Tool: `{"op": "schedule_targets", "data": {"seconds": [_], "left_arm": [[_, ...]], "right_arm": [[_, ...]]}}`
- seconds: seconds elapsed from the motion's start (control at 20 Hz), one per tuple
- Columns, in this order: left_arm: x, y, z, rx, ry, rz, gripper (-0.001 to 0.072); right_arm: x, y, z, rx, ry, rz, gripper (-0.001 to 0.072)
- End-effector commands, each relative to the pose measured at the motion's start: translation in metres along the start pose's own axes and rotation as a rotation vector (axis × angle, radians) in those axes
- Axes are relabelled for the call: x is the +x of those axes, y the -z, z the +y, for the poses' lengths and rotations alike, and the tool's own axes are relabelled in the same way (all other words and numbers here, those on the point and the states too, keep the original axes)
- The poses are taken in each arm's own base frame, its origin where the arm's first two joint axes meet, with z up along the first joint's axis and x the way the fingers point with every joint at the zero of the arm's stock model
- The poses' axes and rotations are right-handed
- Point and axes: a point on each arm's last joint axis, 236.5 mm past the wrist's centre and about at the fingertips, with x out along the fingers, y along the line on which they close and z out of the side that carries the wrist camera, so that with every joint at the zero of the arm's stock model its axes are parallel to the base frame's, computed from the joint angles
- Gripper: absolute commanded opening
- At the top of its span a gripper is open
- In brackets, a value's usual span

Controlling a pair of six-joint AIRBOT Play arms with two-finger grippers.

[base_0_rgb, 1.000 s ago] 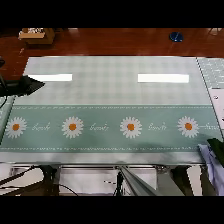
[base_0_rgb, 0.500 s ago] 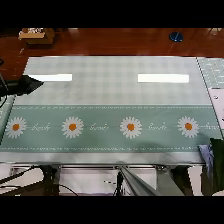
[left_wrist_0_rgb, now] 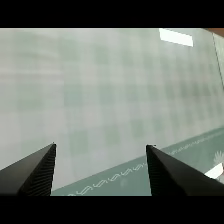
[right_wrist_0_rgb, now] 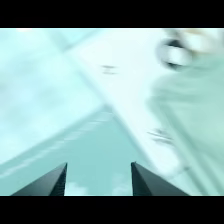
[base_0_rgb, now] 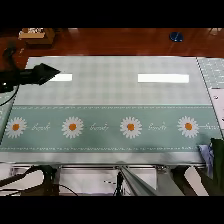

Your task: Fold the shirts.

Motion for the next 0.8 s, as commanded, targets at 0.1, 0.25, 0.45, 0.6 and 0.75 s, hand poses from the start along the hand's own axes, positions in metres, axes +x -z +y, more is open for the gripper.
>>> {"op": "schedule_targets", "data": {"seconds": [0.1,0.25,0.45,0.6,0.75], "left_arm": [[0.036,0.012,-0.029,0.372,-0.414,0.221,0.065],[0.033,0.005,-0.035,0.464,-0.582,0.218,0.0649],[0.039,0.039,-0.05,0.375,-0.503,0.32,0.0649],[0.035,0.051,-0.048,0.36,-0.509,0.373,0.065],[0.034,0.061,-0.044,0.346,-0.516,0.421,0.065]], "right_arm": [[0.045,0.056,0.147,-0.274,-0.192,0.245,0.0479],[0.04,0.074,0.175,-0.313,-0.216,0.29,0.048],[0.03,0.101,0.171,-0.334,-0.199,0.408,0.0594],[0.028,0.109,0.155,-0.363,-0.143,0.452,0.0593],[0.027,0.112,0.144,-0.38,-0.104,0.472,0.0592]]}}
